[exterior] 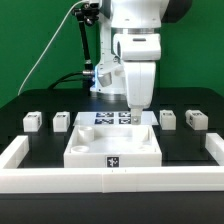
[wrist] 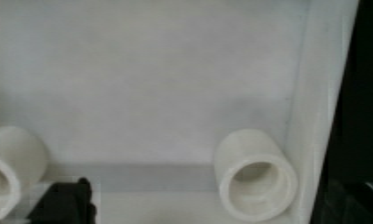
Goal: Assemble square table
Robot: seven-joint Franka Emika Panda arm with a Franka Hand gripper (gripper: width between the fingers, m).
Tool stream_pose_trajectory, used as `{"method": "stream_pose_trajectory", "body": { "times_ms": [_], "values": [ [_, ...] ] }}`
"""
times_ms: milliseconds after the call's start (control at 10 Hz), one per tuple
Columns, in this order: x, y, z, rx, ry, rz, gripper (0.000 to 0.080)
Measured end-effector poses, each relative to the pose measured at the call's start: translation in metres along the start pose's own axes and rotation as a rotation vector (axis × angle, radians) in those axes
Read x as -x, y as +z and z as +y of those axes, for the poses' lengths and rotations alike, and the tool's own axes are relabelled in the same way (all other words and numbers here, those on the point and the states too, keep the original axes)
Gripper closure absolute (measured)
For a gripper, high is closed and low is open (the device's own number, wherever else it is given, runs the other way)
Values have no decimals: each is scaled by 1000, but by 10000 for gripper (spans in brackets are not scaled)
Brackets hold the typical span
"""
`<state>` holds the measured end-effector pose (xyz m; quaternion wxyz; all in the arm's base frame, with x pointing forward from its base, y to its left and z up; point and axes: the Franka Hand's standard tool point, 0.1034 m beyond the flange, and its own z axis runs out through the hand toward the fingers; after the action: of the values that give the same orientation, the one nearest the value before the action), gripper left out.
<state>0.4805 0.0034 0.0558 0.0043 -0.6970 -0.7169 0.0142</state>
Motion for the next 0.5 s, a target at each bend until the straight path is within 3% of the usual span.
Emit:
{"method": "stream_pose_trajectory", "body": {
  "times_ms": [300, 500],
  "values": [
    [11, 16, -27, -20, 14, 9, 150],
    [14, 29, -36, -22, 27, 17, 150]
  ]
}}
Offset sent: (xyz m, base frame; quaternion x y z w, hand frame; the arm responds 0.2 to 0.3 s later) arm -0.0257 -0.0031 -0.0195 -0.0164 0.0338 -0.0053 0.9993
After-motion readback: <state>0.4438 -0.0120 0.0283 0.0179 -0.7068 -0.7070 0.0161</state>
